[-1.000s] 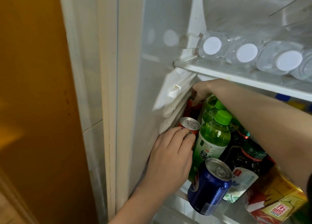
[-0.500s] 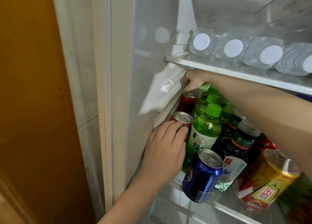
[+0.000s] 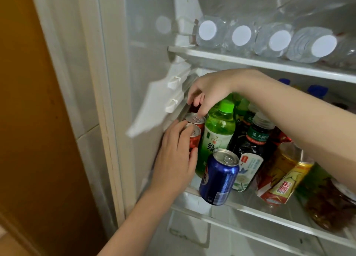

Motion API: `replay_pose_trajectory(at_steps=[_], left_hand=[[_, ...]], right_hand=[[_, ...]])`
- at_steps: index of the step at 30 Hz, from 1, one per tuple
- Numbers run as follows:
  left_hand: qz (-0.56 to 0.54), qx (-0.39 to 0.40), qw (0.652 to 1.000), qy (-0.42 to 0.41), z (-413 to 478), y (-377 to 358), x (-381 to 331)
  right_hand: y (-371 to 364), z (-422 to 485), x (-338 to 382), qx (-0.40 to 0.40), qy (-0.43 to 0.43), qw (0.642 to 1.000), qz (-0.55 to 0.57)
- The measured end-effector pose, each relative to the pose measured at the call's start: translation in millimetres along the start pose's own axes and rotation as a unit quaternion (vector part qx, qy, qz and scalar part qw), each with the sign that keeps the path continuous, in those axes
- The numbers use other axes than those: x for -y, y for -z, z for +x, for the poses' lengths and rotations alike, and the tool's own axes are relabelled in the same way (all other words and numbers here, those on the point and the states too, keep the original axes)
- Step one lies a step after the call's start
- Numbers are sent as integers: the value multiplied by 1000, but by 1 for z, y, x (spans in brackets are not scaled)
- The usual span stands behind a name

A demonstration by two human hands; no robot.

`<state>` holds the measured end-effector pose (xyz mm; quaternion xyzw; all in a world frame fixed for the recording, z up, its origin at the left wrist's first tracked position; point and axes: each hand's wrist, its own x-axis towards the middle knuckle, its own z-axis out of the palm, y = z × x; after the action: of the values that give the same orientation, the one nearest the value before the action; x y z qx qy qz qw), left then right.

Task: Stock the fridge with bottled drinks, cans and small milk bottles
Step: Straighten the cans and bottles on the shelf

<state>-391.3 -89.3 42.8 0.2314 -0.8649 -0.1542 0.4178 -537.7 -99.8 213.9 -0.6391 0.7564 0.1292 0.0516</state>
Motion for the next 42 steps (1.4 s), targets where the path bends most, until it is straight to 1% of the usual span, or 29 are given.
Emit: replay_pose_trajectory(at_steps=[3, 7, 10, 15, 26, 30, 36, 42], left_hand=[[-3, 7, 1000, -5, 0, 1, 2], [-1, 12, 1000, -10, -1, 2, 3], [-3, 9, 1000, -10, -1, 1, 4], [-4, 0, 1000, -14, -2, 2, 4], [6, 1, 1000, -10, -2, 0, 5], [10, -2, 1000, -14, -2, 0, 6], [22, -15, 1000, -15, -2, -3, 7], [18, -25, 999, -28, -2, -5, 10]], right_hand=[[-4, 3, 4, 29, 6, 1000, -10], [-8, 9, 8, 42, 20, 998, -36], [-12, 13, 9, 37, 29, 997, -61], [-14, 19, 6, 40, 37, 997, -49], [-8, 46, -8, 32, 2, 998, -54], [-1, 52, -17, 16, -18, 999, -46], [0, 58, -24, 0, -11, 998, -57], [-6, 64, -30, 7, -6, 998, -69]])
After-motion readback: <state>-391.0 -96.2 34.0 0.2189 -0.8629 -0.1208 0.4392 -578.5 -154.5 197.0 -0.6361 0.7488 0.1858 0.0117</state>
